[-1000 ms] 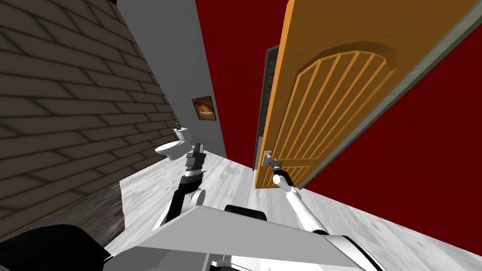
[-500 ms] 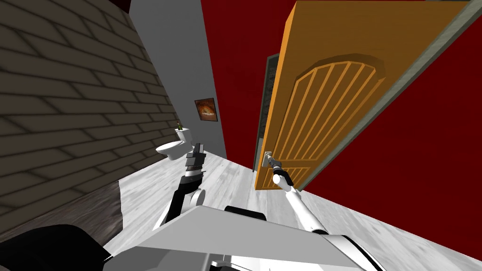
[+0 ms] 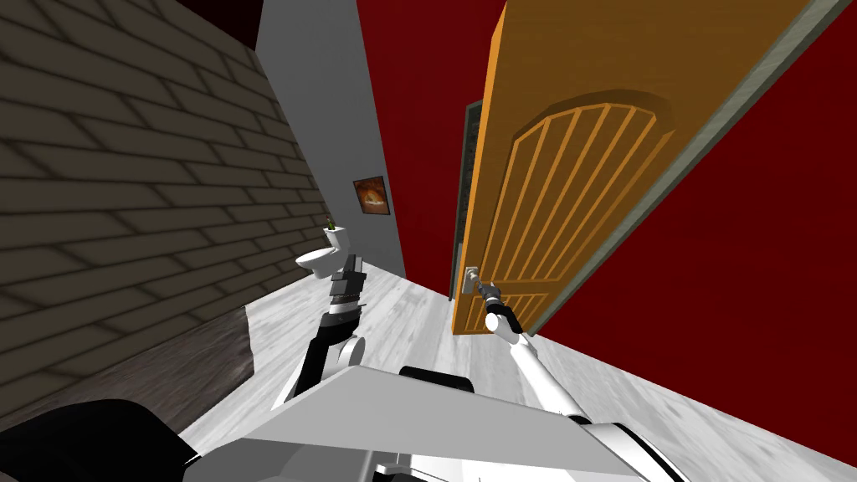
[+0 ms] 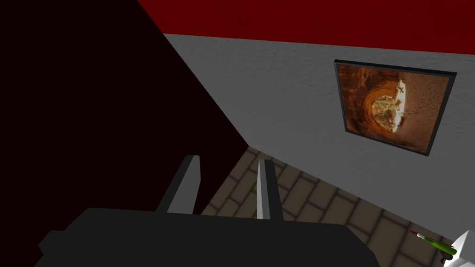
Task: Pull the door open
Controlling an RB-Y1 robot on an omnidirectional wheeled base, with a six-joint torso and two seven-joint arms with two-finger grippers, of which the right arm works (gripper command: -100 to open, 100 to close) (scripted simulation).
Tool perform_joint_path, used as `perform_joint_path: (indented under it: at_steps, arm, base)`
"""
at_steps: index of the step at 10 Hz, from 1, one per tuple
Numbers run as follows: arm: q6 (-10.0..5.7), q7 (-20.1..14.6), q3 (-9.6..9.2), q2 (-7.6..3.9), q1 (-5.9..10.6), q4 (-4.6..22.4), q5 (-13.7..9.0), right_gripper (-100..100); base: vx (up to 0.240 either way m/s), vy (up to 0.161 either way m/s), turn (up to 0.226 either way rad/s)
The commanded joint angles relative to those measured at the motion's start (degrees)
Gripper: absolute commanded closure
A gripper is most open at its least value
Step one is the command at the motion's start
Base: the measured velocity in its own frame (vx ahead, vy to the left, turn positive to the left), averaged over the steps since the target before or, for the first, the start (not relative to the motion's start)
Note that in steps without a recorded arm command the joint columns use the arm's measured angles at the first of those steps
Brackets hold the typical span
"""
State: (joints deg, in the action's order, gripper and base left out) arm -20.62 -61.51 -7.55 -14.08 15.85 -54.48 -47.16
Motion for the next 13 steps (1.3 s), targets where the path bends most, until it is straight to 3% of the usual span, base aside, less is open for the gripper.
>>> perform_joint_path:
  at_steps: [1,4,5,10,11,12,13]
  arm:
    - [-0.27,0.1,-1.91,1.16,-0.73,-1.9,0.3,-100]
    - [-1.0,-0.4,-3.15,1.04,-1.18,-2.5,0.5,-100]
    - [-1.99,-1.1,-4.8,0.87,-1.79,-3.4,0.7,-100]
    - [-3.07,-1.9,-6.61,0.68,-2.44,-4.3,1.0,-100]
    - [-3.05,-1.6,-5.26,-0.11,-2.45,-3.4,0.6,-100]
    - [-1.31,-1.7,-4.01,-0.57,-1.74,-3.2,-0.1,-100]
    - [-0.7,-1.7,-3.67,-0.62,-1.43,-3.1,-0.4,-100]
  base:
    - [-0.143,-0.132,0.212]
    - [-0.115,-0.091,0.093]
    - [-0.12,-0.068,0.184]
    - [-0.092,-0.076,0.072]
    - [-0.021,-0.043,-0.037]
    - [0.046,0.027,-0.102]
    - [0.062,0.078,-0.069]
